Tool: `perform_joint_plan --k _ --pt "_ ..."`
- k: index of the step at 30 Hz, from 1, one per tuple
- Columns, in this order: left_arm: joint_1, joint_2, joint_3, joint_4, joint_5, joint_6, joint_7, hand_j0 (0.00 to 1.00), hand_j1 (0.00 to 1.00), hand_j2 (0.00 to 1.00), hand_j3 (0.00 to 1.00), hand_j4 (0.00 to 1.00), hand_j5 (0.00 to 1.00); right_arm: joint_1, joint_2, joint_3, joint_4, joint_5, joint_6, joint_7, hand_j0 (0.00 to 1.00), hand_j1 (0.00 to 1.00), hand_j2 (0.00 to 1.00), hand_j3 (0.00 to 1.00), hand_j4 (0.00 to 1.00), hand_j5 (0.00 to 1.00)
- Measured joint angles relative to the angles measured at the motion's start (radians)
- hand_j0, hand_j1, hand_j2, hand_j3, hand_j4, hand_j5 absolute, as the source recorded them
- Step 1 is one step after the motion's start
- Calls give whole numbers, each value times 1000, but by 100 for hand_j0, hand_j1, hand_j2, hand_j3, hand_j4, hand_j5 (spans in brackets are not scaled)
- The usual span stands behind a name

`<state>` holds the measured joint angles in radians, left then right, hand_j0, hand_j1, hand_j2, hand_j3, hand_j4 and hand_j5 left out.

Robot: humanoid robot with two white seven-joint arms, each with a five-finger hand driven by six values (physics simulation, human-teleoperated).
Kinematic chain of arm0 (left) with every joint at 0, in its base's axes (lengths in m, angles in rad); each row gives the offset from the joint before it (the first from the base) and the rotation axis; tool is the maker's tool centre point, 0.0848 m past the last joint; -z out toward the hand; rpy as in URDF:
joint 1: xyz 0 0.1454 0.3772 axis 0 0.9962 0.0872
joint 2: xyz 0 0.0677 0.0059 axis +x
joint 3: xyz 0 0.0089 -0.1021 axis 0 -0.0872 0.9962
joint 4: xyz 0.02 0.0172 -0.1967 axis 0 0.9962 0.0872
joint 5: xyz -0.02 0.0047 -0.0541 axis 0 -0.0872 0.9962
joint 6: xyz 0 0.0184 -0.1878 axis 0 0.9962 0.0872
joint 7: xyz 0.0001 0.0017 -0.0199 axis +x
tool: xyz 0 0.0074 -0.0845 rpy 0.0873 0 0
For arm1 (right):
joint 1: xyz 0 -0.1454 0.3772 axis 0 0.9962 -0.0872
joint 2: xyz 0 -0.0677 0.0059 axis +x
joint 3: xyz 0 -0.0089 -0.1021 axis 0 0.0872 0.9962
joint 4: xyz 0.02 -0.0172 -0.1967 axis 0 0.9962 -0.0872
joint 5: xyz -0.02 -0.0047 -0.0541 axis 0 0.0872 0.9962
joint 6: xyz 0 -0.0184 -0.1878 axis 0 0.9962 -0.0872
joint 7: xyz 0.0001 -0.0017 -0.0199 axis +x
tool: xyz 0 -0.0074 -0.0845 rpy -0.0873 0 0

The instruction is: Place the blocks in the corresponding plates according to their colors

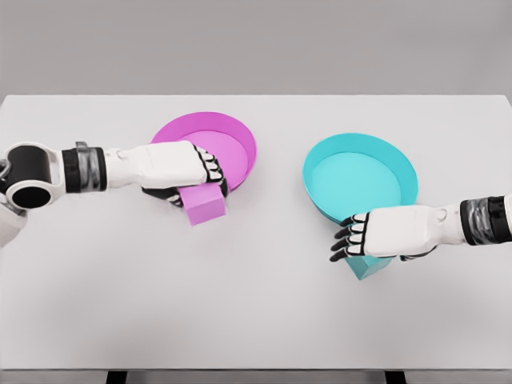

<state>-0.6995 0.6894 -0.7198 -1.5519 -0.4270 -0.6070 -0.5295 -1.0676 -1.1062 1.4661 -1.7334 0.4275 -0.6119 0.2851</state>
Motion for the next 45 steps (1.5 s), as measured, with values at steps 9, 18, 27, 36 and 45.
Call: perform_joint_plan --k 9,18,27,36,45 --pt "-94 -121 31 270 -8 4 1 55 55 55 55 55 55 0 1 -29 0 5 0 17 71 71 71 71 71 71" --pt "-95 -156 84 361 14 0 1 100 100 100 100 100 100 -2 2 -58 -1 3 0 14 70 70 70 70 70 70" --pt "-58 115 100 354 183 -7 2 100 100 100 100 100 100 -5 9 -64 -22 -2 0 8 70 70 70 70 70 70" --pt "69 186 131 415 200 -7 3 100 100 100 100 100 100 -5 31 -63 -24 -9 0 1 70 70 70 70 70 70" --pt "71 191 144 461 202 -6 3 100 100 100 100 100 100 -31 47 -63 -24 -36 0 -18 70 70 70 70 70 70"
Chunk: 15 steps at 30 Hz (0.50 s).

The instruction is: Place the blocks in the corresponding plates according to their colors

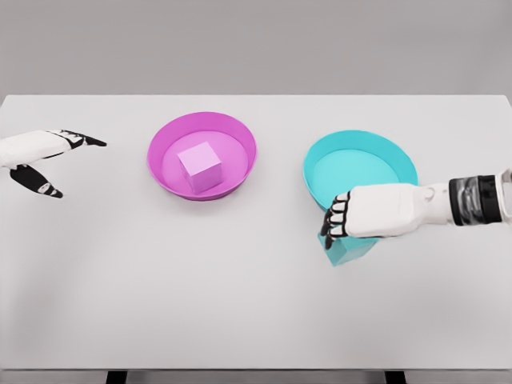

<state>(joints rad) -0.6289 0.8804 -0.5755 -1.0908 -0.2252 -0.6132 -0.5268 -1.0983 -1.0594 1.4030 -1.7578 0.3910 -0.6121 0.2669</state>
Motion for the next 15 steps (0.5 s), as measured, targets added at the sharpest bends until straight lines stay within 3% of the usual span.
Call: perform_joint_plan --k 15 --pt "0 0 -1 10 0 0 -2 100 100 100 100 100 100 -78 8 -1 0 -69 0 -2 70 70 70 70 70 70"
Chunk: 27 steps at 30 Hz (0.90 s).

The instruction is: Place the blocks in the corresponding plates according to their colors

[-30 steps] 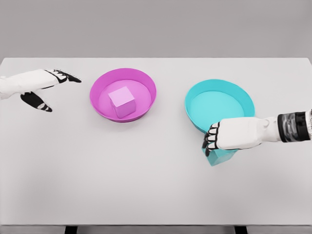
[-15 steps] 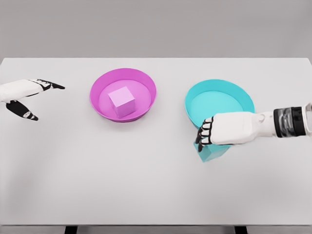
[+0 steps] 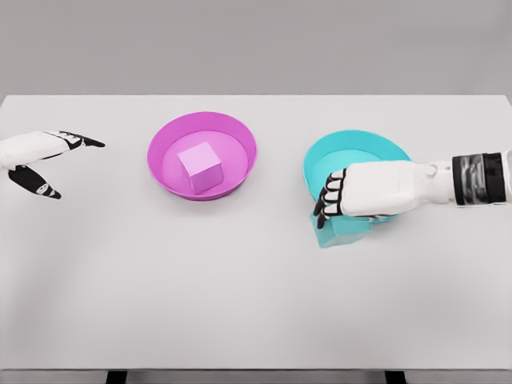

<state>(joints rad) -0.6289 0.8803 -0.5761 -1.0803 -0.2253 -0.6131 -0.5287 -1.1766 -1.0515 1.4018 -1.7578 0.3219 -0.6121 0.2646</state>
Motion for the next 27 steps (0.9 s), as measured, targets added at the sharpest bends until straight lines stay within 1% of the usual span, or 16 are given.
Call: perform_joint_plan --k 5,18,21,27 --pt "0 -1 0 16 0 0 -2 100 100 100 100 100 100 -3 -3 -30 2 -8 0 1 70 70 70 70 70 70" --pt "0 -1 -1 20 0 0 -6 100 100 100 100 100 100 -3 -14 -66 18 -11 0 1 70 70 70 70 70 70" --pt "0 -1 -2 20 0 0 -7 100 100 100 100 100 100 -3 -12 -73 39 -11 0 2 70 70 70 70 70 70" --pt "0 -1 -4 20 0 0 -7 100 100 100 100 100 100 -2 12 -76 135 -9 0 5 70 70 70 70 70 70"
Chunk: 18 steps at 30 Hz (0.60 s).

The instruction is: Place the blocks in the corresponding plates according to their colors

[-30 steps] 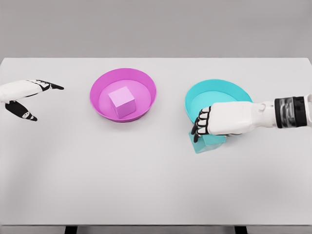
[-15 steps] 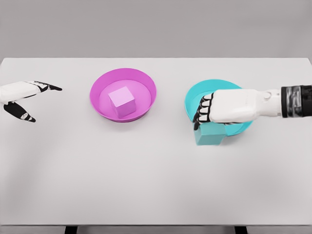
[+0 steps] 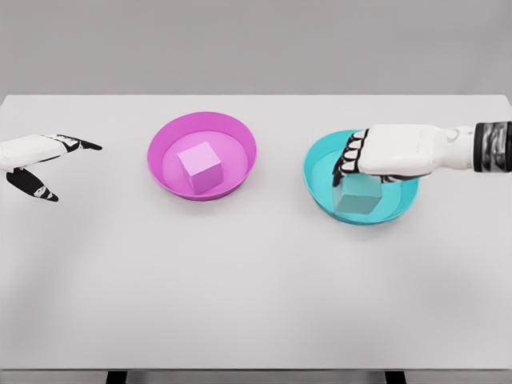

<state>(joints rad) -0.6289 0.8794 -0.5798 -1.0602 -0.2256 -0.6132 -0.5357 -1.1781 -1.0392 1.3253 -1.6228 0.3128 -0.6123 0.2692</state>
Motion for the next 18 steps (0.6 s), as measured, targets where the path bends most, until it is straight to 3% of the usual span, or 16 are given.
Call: perform_joint_plan --k 13,14,16,18 --pt "0 0 -1 0 0 0 -1 100 100 100 100 100 100 -12 122 -10 265 7 0 7 72 72 72 72 72 72" --pt "0 0 -1 0 0 0 -1 100 100 100 100 100 100 -14 126 -11 279 8 0 7 74 74 74 74 74 74" --pt "0 0 -1 0 0 0 0 100 100 100 100 100 100 -12 130 -11 295 10 0 8 100 100 100 100 100 100" --pt "0 0 -1 0 0 0 0 100 100 100 100 100 100 -12 126 -18 304 12 0 9 100 100 100 100 100 100"
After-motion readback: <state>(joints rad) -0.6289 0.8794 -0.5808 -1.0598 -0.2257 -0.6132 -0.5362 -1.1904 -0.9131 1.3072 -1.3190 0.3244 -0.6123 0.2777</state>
